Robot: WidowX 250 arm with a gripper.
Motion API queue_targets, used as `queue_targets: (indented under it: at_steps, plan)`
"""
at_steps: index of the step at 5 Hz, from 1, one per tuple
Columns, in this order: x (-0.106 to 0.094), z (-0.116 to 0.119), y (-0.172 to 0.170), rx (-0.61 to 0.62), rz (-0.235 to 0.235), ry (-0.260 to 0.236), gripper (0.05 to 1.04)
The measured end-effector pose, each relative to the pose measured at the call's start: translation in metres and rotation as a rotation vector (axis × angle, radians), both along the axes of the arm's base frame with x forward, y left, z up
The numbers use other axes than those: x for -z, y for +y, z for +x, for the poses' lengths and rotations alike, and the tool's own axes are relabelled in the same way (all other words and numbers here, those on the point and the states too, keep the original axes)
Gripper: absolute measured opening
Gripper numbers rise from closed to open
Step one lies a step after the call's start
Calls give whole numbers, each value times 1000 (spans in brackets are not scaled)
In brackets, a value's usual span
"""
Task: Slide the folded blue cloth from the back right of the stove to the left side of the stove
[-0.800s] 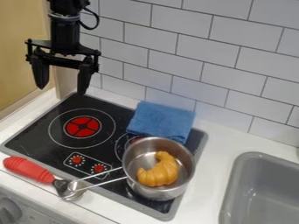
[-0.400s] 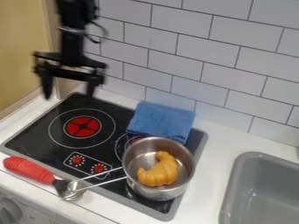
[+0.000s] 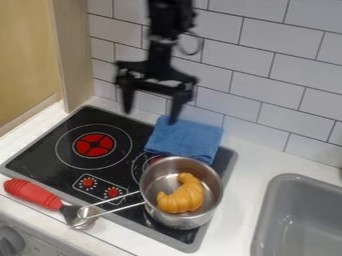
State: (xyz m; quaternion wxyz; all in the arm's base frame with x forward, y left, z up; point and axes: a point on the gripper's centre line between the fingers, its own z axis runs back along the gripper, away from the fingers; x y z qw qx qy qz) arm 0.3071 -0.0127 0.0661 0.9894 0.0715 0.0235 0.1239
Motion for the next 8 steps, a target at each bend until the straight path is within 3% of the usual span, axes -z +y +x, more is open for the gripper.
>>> queue_targets:
  at_steps: [1, 2, 5, 8]
  plan:
    - [17, 26, -25, 4, 28, -5, 999]
    - [29, 35, -29, 11, 20, -24, 999]
    - [64, 44, -31, 61, -121, -28, 999]
    - [68, 44, -9, 73, -89, -16, 999]
